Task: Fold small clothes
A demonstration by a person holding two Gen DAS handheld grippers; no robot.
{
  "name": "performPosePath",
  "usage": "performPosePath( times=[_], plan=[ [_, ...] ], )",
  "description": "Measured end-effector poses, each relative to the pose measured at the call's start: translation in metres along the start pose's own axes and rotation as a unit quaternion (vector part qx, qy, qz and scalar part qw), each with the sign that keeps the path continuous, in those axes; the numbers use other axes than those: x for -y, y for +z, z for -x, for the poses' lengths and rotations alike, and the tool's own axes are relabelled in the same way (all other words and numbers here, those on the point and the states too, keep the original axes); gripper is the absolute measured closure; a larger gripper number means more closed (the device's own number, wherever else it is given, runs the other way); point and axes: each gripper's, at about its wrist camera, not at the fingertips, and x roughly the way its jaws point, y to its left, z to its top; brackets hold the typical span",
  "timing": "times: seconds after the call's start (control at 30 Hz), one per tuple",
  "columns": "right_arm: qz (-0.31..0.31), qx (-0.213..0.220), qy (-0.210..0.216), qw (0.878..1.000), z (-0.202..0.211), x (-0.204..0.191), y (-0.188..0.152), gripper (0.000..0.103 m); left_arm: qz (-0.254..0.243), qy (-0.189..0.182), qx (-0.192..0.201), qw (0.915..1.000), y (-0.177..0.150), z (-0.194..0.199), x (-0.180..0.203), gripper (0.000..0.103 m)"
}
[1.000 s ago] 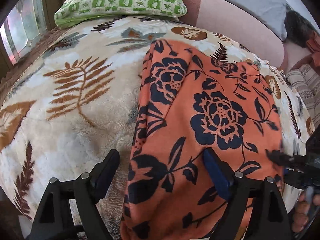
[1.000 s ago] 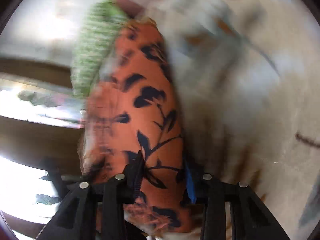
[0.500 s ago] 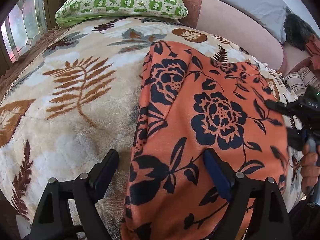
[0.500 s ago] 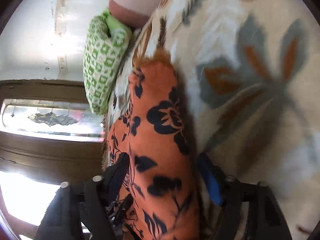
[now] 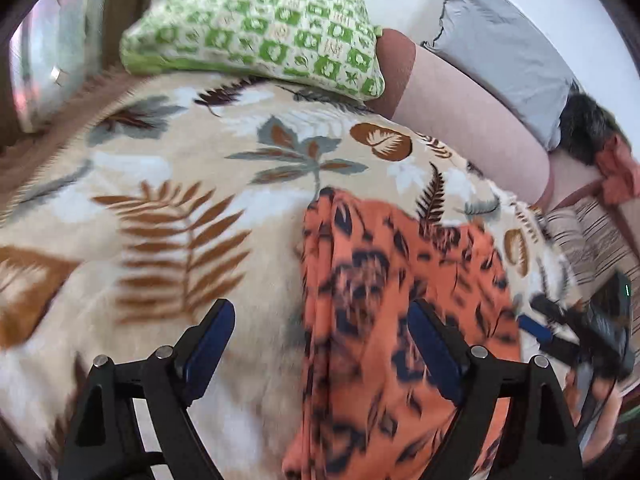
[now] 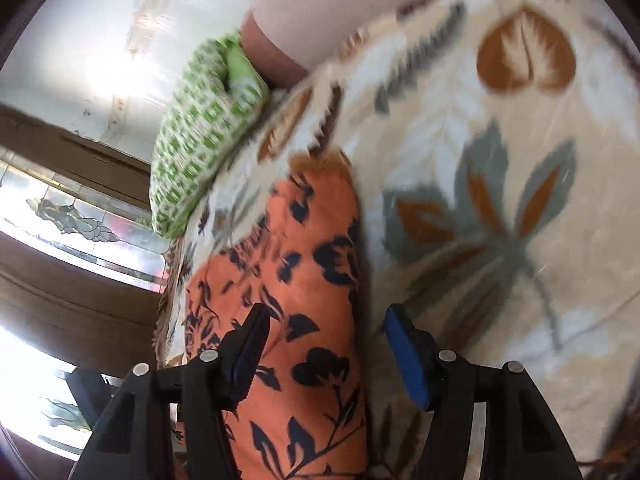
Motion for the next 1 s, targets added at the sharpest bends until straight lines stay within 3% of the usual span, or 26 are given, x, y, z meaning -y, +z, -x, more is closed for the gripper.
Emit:
performPosePath(
  times=[0.13, 0.23, 0.3, 0.33, 0.37, 0.4, 0.47, 0.53, 0.6, 0.7, 0.73, 0.77, 0.83, 1.0],
  plan=[
    [0.067, 0.009, 0.039, 0.997, 0.018, -0.04, -0.01, 0.039, 0.046, -0.048, -0.069, 0.9954, 0.021, -0.05, -0.02, 0.014],
    [0.103, -0.021, 0.056, 0.993, 0.007, -0.063, -0.023, 0.039, 0.076, -0.088, -0.074, 0.9905, 0.032, -0.067, -0.024, 0.015],
    [0.127, -0.047, 0.043, 0.99, -0.006, -0.066, -0.036, 0.039, 0.074, -0.107, -0.072, 0.9889, 0.036, -0.069, -0.02, 0.019],
    [0.132, -0.061, 0.038, 0.989, -0.015, -0.064, -0.041, 0.039, 0.067, -0.105, -0.072, 0.9896, 0.036, -0.072, -0.018, 0.032],
    [0.13, -0.069, 0.039, 0.988, -0.022, -0.063, -0.043, 0.039, 0.067, -0.092, -0.084, 0.9899, 0.035, -0.078, -0.019, 0.058],
    [0.13, -0.073, 0.039, 0.988, -0.03, -0.061, -0.044, 0.039, 0.085, -0.091, -0.11, 0.986, 0.033, -0.09, -0.026, 0.062],
    [0.129, -0.07, 0.046, 0.988, -0.032, -0.055, -0.046, 0.039, 0.139, -0.114, -0.114, 0.977, 0.032, -0.098, -0.041, 0.067],
    [0.127, -0.073, 0.046, 0.988, -0.029, -0.053, -0.046, 0.039, 0.133, -0.104, -0.114, 0.9789, 0.033, -0.095, -0.036, 0.068],
    [0.131, -0.08, 0.038, 0.987, -0.024, -0.052, -0.046, 0.039, 0.117, -0.085, -0.105, 0.9839, 0.034, -0.089, -0.026, 0.068],
    [0.121, -0.079, 0.033, 0.989, -0.029, -0.061, -0.044, 0.039, 0.044, 0.001, -0.059, 0.9973, 0.033, -0.057, 0.009, 0.066],
    [0.119, -0.075, 0.031, 0.99, -0.023, -0.061, -0.043, 0.039, 0.017, 0.026, -0.043, 0.9986, 0.032, -0.046, 0.019, 0.057],
    [0.118, -0.07, 0.029, 0.99, -0.02, -0.062, -0.043, 0.039, -0.015, 0.046, -0.023, 0.9986, 0.027, -0.032, 0.032, 0.039],
    [0.123, -0.062, 0.024, 0.99, -0.009, -0.066, -0.046, 0.038, -0.047, 0.063, 0.008, 0.9969, 0.017, -0.011, 0.046, 0.027],
    [0.127, -0.068, 0.024, 0.989, -0.002, -0.069, -0.061, 0.033, -0.071, 0.086, 0.011, 0.9937, -0.008, 0.016, 0.049, 0.027]
  ],
)
